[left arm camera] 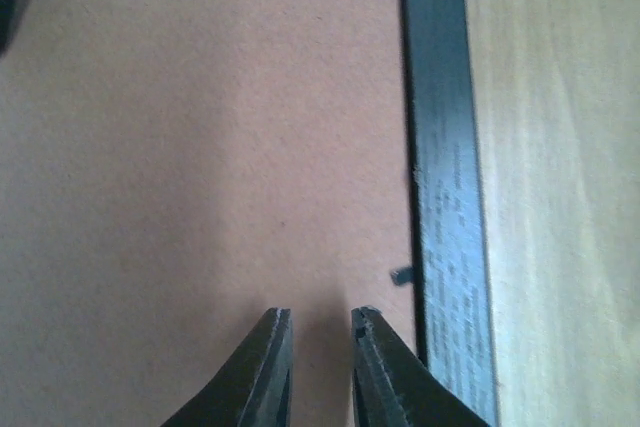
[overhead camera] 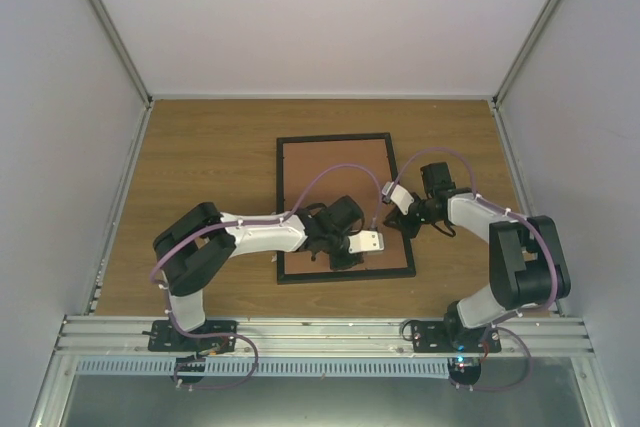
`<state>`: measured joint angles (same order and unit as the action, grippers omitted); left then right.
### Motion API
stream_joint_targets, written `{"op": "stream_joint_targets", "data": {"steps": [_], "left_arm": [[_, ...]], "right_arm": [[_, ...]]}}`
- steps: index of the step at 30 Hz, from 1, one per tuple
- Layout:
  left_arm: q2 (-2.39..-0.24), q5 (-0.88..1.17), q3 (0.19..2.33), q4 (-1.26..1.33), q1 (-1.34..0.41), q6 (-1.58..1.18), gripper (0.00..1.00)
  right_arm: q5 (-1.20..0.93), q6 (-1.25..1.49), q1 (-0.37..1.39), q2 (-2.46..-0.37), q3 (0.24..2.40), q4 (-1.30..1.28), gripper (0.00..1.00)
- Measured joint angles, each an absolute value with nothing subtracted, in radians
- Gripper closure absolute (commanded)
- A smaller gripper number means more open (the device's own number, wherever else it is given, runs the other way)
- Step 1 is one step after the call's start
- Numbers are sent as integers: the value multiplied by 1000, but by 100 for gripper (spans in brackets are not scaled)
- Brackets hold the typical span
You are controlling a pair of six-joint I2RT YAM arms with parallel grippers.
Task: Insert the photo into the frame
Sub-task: Install the photo frame at the center of the board.
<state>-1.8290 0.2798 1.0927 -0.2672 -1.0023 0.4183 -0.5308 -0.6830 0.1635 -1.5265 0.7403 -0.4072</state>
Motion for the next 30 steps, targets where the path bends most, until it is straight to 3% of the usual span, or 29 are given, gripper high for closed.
{"op": "stream_joint_targets", "data": {"steps": [30], "left_arm": [[-1882, 326, 1162, -329, -1021, 401, 78]], "right_arm": [[-563, -657, 120, -1539, 748, -427, 81]]}}
